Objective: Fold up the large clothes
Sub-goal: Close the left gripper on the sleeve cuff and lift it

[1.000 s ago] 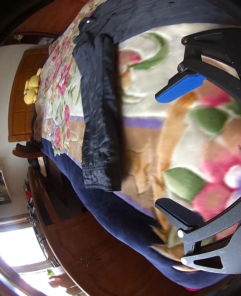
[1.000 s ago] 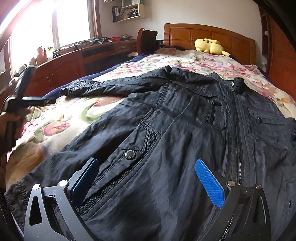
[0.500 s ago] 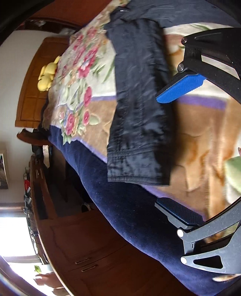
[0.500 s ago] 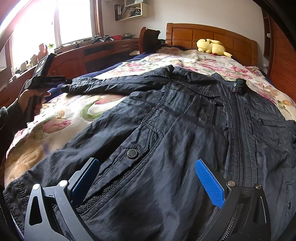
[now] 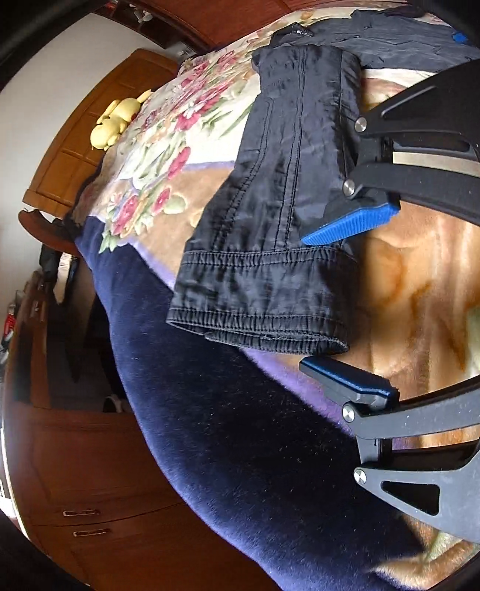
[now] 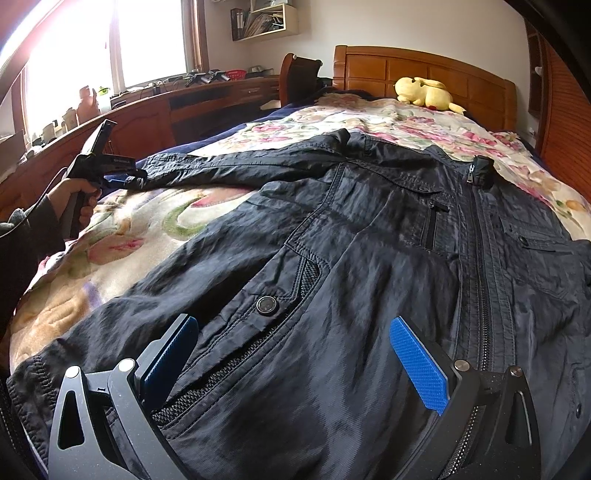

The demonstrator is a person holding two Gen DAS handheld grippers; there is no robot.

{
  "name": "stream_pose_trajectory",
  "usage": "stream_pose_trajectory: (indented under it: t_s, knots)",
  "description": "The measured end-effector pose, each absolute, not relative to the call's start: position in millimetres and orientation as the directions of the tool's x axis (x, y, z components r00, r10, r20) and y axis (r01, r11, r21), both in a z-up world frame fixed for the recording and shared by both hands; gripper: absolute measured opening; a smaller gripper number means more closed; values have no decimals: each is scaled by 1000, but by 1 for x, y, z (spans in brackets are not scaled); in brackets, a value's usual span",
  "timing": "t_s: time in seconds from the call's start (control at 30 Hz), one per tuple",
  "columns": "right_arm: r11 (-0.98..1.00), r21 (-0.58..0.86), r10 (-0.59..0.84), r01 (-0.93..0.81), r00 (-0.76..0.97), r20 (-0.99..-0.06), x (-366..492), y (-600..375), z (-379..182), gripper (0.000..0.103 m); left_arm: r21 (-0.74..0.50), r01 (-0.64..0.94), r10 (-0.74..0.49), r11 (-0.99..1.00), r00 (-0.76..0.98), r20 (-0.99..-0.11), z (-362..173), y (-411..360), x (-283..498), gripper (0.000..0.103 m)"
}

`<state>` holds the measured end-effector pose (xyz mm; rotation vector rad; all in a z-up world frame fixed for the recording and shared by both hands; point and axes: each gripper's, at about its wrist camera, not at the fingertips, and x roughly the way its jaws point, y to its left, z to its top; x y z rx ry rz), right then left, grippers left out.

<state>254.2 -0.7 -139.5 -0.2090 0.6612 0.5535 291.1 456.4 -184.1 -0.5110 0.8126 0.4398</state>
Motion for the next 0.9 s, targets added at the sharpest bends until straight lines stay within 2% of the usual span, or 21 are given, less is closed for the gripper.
stream_pose_trajectory:
  t_s: [0.07, 0.1, 0.17, 0.27, 0.4, 0.7, 0.9]
  knots:
    - [836, -11, 419, -549, 652, -632, 254, -1, -139, 103, -260, -552, 166, 792, 605, -779, -185, 456, 293, 63]
    - [836, -11, 419, -549, 652, -632, 254, -1, -139, 103, -256, -547, 162, 797, 602, -782, -186, 454, 295, 58]
    - [836, -11, 419, -549, 652, -632, 254, -1, -139, 103, -276, -521, 121, 808, 605, -787, -187, 452, 301, 34]
    - [836, -11, 419, -549, 652, -632, 254, -1, -139, 103, -250, -503, 121, 828, 595, -794, -183, 443, 307, 22]
    - [836, -12, 419, -549, 652, -631, 254, -1, -139, 103, -217, -474, 144, 854, 615, -776, -158, 421, 308, 14]
    - [841, 10, 428, -540, 654, -624, 249, -9, -132, 103, -174, -284, 104, 943, 748, -655, -51, 316, 305, 12]
    - [826, -30, 432, -562, 668, -606, 232, -22, -116, 103, -138, -114, 6, 984, 793, -609, -5, 225, 303, 12]
